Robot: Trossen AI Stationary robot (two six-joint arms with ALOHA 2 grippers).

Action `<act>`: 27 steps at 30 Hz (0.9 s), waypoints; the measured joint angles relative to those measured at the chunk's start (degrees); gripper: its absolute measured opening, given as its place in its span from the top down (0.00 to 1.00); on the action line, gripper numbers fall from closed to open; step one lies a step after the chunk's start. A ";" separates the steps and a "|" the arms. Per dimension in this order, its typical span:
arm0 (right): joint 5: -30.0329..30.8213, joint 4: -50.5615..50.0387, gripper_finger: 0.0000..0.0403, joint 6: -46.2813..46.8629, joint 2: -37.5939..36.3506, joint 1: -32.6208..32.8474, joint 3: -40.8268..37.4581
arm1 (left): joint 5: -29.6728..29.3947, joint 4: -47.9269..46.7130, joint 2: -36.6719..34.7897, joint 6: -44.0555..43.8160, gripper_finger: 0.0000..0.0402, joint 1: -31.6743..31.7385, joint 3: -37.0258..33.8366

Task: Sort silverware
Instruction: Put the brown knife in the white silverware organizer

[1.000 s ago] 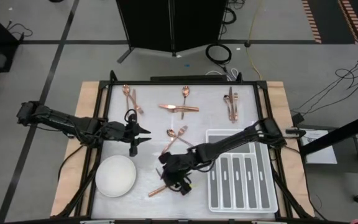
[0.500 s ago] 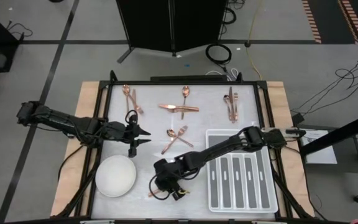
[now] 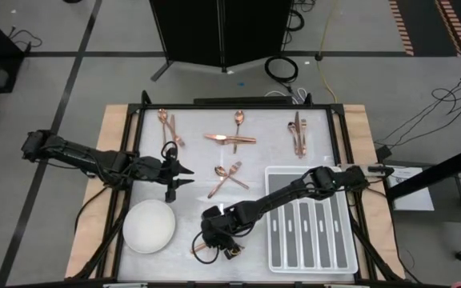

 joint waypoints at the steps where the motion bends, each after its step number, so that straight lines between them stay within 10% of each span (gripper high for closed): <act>1: 0.10 -0.32 0.59 0.79 0.01 0.00 0.00 | 0.00 0.00 0.00 0.00 0.68 0.00 0.01; 16: -0.40 -2.26 0.95 3.68 -0.12 -0.09 0.04 | 0.02 -0.38 0.00 0.04 0.68 0.00 0.01; 27: -3.39 -8.19 0.96 4.03 -0.24 -0.17 9.78 | 2.11 -0.75 0.00 0.02 0.68 0.00 0.01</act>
